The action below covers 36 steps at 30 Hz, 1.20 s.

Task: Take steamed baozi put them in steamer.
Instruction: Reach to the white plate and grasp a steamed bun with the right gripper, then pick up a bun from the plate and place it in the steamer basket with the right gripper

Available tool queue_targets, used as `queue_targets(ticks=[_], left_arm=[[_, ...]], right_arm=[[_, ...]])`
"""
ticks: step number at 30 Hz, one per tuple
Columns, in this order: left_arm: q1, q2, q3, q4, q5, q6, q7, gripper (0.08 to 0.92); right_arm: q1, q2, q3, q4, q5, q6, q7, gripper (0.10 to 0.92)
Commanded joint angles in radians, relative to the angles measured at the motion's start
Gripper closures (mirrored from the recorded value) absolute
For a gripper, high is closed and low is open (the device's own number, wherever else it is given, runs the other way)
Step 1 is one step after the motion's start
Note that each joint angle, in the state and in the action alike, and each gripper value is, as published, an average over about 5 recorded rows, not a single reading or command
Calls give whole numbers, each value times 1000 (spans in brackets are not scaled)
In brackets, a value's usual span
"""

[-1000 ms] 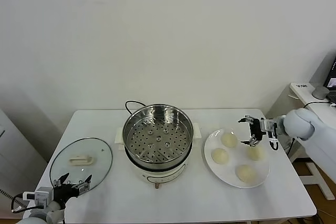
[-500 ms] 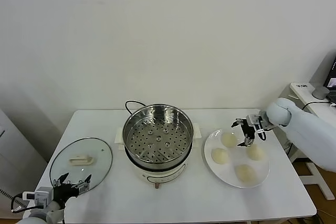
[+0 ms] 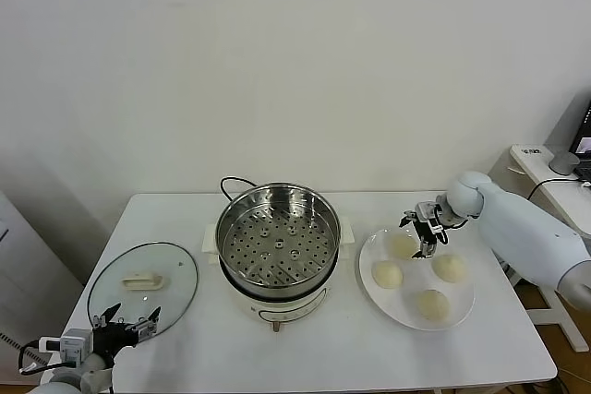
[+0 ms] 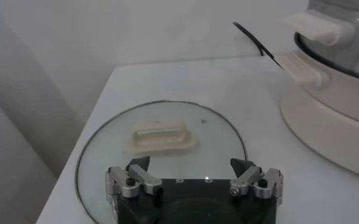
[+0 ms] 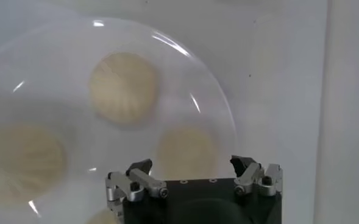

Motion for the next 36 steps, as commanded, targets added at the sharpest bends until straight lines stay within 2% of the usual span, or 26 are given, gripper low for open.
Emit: queue_targets(ticks=[1,8,12,17,26,31,36], left_arm=[[2,1,-1,-2,-1,-1,0,177],[5,1,-2,-8,-1,-1,0,177],[6,0,-3,-7,-1,-1,-1,177],[8,-3,-4,-8,-1,1,-2,177],[13,-4,-5,-12,1,0,-2,177],[10,-1,0,-17,2,1,-2,177],[10,-1,4,-19,7,3,-3,177]], right_arm=[[1,35,-3,-46,-26,-1,-7,297],[-4,40,1,-49,-17,-8,-16,417],[-2,36,0,-45,-17,-6,-19,451],[17,18,-16,-7,8,-4,-18,534],[267,-90,-193,220,144,31,-29,550],[491,-74,-297,277,227,162,-67,545],[606,8,-330,262,246,300,-106,542]])
